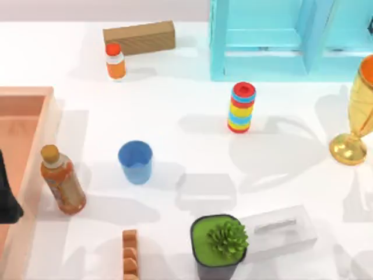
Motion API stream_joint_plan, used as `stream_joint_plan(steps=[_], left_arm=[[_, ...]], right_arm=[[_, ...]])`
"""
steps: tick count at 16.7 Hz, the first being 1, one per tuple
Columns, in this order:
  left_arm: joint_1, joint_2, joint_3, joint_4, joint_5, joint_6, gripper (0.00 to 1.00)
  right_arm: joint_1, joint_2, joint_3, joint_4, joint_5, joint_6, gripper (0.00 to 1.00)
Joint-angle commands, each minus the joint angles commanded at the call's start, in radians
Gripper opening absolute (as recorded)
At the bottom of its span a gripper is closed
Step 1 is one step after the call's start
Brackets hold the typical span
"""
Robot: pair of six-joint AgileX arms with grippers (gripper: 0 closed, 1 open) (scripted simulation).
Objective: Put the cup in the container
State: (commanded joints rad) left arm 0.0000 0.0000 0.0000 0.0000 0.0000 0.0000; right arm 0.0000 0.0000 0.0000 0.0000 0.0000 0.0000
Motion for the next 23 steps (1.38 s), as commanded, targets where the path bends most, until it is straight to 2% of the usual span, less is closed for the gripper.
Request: stream_joint_plan(steps=[5,9,16,23], left_arm=[[0.003,0.056,0.038,-0.03,-0.007,-0.024,1.0],[0.006,0.263,0.187,-0.148,-0.033,-0.106,1.0],[-0.042,0.856,0.635,-0.495,-0.084,-0.306,1.0],[-0.192,1.465,1.168,-0.883,-0.091,-0.467,1.0]], right_arm=[[0.0,0.0,0.0,0.0,0.0,0.0,1.0],[0.0,0.0,0.0,0.0,0.0,0.0,1.0],[0.0,0.0,0.0,0.0,0.0,0.0,1.0],[0.0,0.0,0.0,0.0,0.0,0.0,1.0]])
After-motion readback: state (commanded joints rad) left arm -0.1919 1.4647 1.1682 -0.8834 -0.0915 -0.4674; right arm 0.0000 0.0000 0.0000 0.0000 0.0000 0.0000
